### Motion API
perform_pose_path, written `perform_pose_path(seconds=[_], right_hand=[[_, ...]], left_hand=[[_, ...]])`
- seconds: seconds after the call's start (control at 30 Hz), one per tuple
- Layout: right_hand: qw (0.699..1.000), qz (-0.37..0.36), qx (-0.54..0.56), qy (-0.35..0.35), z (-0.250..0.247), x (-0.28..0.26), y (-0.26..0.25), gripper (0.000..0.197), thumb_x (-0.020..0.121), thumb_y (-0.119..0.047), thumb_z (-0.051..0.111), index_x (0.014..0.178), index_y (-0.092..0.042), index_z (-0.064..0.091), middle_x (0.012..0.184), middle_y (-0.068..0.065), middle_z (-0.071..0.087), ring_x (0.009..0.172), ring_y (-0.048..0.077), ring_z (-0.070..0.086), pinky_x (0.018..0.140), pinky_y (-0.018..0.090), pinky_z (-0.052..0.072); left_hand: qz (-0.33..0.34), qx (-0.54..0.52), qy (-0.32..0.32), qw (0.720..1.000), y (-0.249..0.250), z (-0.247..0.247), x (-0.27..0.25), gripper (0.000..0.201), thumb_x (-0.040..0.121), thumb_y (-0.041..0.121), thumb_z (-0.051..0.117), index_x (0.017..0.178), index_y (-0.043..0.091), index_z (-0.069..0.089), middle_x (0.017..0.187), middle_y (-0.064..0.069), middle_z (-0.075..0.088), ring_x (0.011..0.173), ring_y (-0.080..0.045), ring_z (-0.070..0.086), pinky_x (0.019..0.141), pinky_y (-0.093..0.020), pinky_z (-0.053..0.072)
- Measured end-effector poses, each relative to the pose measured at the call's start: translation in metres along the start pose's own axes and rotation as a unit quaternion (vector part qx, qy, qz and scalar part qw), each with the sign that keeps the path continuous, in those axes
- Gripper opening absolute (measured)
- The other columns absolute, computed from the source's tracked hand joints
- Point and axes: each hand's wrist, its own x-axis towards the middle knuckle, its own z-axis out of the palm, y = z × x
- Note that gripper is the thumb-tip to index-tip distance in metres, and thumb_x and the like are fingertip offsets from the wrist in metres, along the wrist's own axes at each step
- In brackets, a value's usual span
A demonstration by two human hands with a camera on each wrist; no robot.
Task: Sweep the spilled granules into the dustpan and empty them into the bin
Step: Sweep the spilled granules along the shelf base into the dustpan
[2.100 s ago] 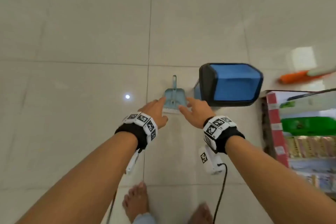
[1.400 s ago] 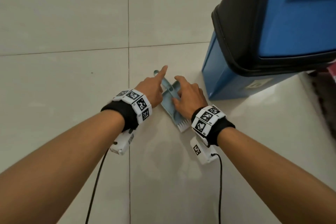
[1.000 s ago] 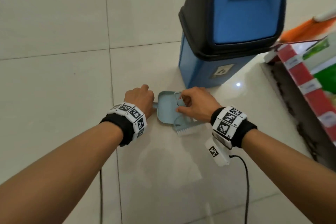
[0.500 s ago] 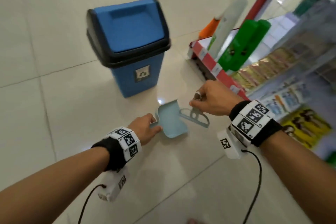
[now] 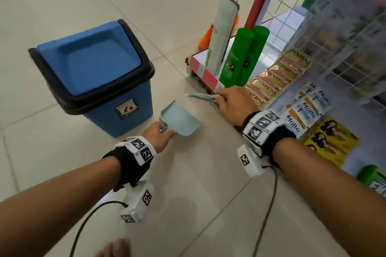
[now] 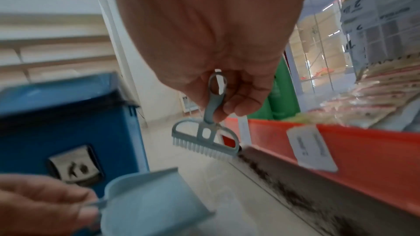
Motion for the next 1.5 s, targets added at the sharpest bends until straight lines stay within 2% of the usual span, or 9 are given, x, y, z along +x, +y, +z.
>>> perform_pose_path(seconds=[0.1, 0.3, 0.67, 0.87, 1.13, 1.23, 1.3, 1.37, 1.5], right_hand=[[1.0, 0.02, -0.016, 0.008, 0.02, 0.023, -0.002, 0.027, 0.099, -0.021, 0.048, 0.103, -0.009, 0.072, 0.091, 0.016, 0.068, 0.085, 0.033, 0.061, 0.074, 0.037, 0.05], [0.99, -0.029, -0.138, -0.003, 0.049, 0.043, -0.008, 0.027, 0.098, -0.019, 0.048, 0.106, -0.014, 0.074, 0.09, 0.011, 0.067, 0.089, 0.031, 0.062, 0.078, 0.038, 0.052], [0.986, 0.105, -0.045, 0.118, 0.099, 0.105, -0.013, 0.03, 0.101, -0.032, 0.046, 0.112, -0.019, 0.071, 0.1, 0.015, 0.073, 0.093, 0.036, 0.067, 0.09, 0.047, 0.054], [0.974, 0.15, -0.106, 0.131, 0.124, 0.123, -0.016, 0.021, 0.098, -0.023, 0.053, 0.102, -0.01, 0.069, 0.095, 0.017, 0.07, 0.087, 0.037, 0.068, 0.073, 0.041, 0.055], [0.986, 0.114, -0.124, 0.01, 0.11, 0.084, 0.004, 0.018, 0.095, -0.013, 0.052, 0.09, -0.004, 0.066, 0.089, 0.017, 0.068, 0.081, 0.034, 0.066, 0.065, 0.032, 0.047], [0.986, 0.062, -0.152, 0.001, 0.097, 0.04, 0.012, 0.021, 0.098, -0.013, 0.047, 0.089, -0.007, 0.065, 0.078, 0.01, 0.065, 0.067, 0.028, 0.062, 0.061, 0.033, 0.051], [0.987, 0.025, -0.155, 0.037, 0.09, 0.034, 0.011, 0.02, 0.1, -0.013, 0.047, 0.095, -0.006, 0.065, 0.072, 0.008, 0.058, 0.06, 0.025, 0.053, 0.055, 0.032, 0.043], [0.987, -0.007, -0.152, 0.056, 0.087, 0.046, 0.006, 0.02, 0.101, -0.014, 0.046, 0.103, -0.006, 0.064, 0.077, 0.012, 0.062, 0.063, 0.028, 0.058, 0.057, 0.034, 0.048], [0.984, -0.008, -0.173, 0.049, 0.094, 0.099, -0.006, 0.023, 0.101, -0.01, 0.042, 0.104, -0.006, 0.064, 0.092, 0.017, 0.067, 0.083, 0.034, 0.067, 0.068, 0.037, 0.052]], left_hand=[[-0.011, -0.053, 0.002, 0.999, -0.001, 0.005, 0.029, 0.048, 0.093, 0.036, 0.061, 0.126, 0.002, 0.052, 0.126, -0.034, 0.058, 0.118, -0.053, 0.053, 0.098, -0.058, 0.045], [-0.008, -0.091, 0.011, 0.996, -0.004, 0.019, 0.056, 0.037, 0.091, 0.037, 0.063, 0.109, 0.004, 0.059, 0.111, -0.024, 0.068, 0.104, -0.041, 0.064, 0.088, -0.047, 0.052], [0.033, -0.088, 0.004, 0.996, -0.017, 0.006, 0.08, 0.032, 0.092, 0.042, 0.059, 0.106, 0.013, 0.062, 0.091, -0.004, 0.066, 0.082, -0.023, 0.061, 0.078, -0.035, 0.049], [0.053, -0.068, -0.027, 0.996, -0.025, -0.003, 0.064, 0.029, 0.093, 0.039, 0.058, 0.109, 0.015, 0.062, 0.099, -0.004, 0.067, 0.09, -0.023, 0.062, 0.086, -0.041, 0.051], [0.059, -0.004, -0.102, 0.993, -0.024, -0.005, 0.057, 0.014, 0.098, 0.025, 0.05, 0.104, 0.015, 0.059, 0.083, 0.0, 0.065, 0.079, -0.019, 0.058, 0.084, -0.037, 0.051], [0.054, -0.003, -0.105, 0.993, -0.022, -0.007, 0.054, 0.018, 0.098, 0.026, 0.051, 0.109, 0.015, 0.058, 0.091, -0.003, 0.063, 0.085, -0.023, 0.057, 0.085, -0.035, 0.048], [0.047, -0.002, -0.11, 0.993, -0.02, -0.006, 0.053, 0.026, 0.098, 0.027, 0.05, 0.119, 0.013, 0.058, 0.106, -0.01, 0.064, 0.098, -0.031, 0.06, 0.093, -0.04, 0.048], [0.047, -0.006, -0.11, 0.993, -0.017, -0.005, 0.053, 0.03, 0.099, 0.029, 0.049, 0.122, 0.013, 0.057, 0.112, -0.011, 0.064, 0.103, -0.031, 0.06, 0.094, -0.044, 0.049], [0.047, -0.04, -0.104, 0.993, -0.016, -0.002, 0.05, 0.026, 0.1, 0.029, 0.047, 0.118, 0.014, 0.058, 0.093, -0.003, 0.059, 0.083, -0.022, 0.053, 0.078, -0.034, 0.044]])
